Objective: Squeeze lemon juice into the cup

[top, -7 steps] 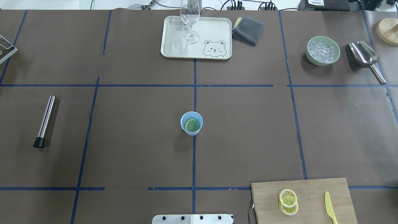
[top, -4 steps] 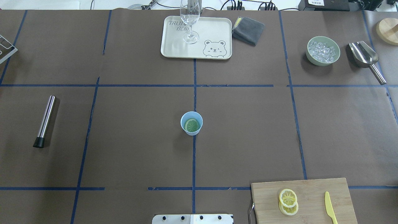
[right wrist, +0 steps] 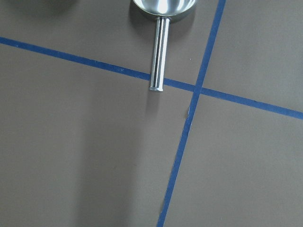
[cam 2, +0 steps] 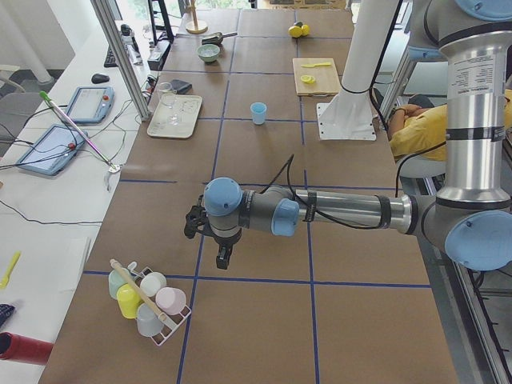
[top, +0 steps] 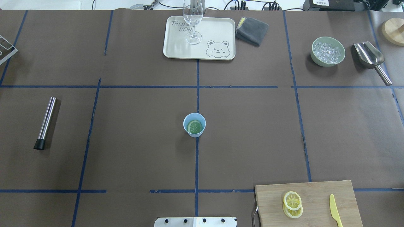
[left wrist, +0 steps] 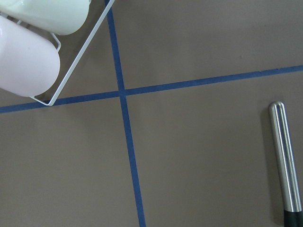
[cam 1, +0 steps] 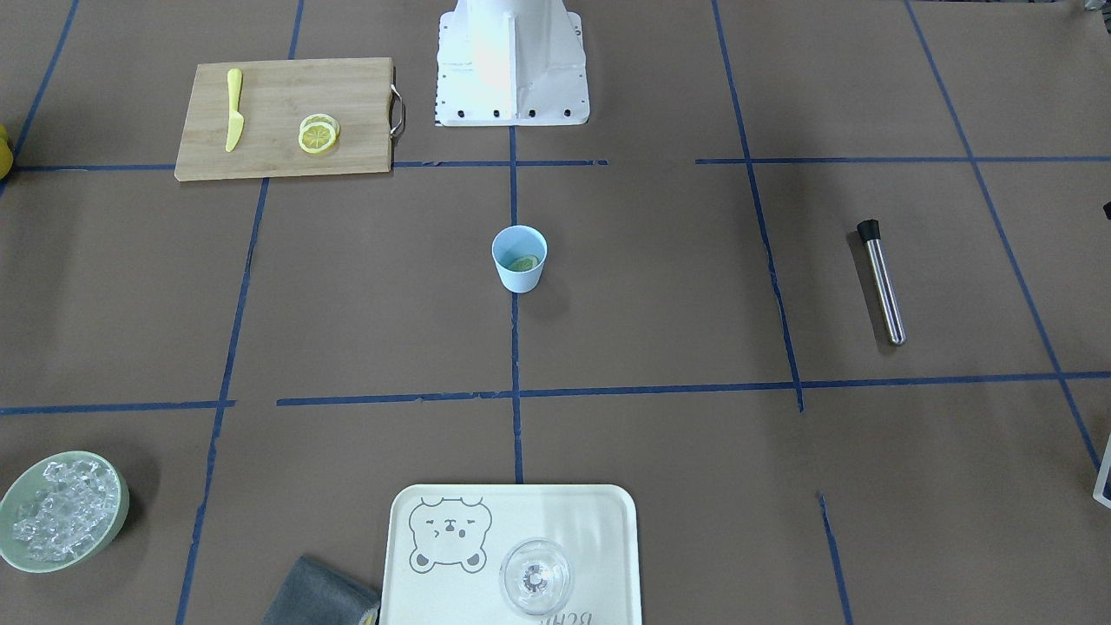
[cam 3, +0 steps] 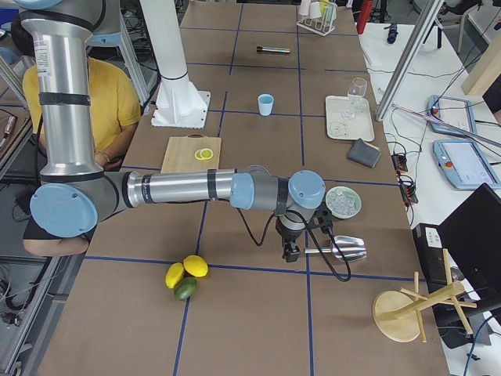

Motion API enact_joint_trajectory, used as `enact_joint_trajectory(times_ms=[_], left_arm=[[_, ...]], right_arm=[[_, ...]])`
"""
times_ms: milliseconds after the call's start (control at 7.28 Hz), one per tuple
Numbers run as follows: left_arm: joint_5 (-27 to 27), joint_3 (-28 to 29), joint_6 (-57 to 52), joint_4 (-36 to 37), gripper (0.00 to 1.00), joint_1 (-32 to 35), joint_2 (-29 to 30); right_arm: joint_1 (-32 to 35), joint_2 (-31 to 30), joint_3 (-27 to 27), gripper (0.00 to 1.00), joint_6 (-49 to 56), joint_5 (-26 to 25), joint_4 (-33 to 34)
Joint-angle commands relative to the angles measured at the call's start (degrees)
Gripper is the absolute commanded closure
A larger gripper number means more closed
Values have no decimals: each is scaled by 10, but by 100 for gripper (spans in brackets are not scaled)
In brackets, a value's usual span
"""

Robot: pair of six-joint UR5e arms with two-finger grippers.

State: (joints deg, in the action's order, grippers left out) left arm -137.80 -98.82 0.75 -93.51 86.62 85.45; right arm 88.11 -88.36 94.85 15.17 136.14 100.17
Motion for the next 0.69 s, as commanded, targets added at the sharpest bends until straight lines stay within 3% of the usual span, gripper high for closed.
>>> enact_joint_trajectory(times_ms=[0,549], left_arm=[[4,-9,0,25,0,0,0],[4,-40,-29,42,0,3,-13]], right_arm=[[0,-3,4,0,-7,2,1],[0,-16,2,0,-8,1,-9]])
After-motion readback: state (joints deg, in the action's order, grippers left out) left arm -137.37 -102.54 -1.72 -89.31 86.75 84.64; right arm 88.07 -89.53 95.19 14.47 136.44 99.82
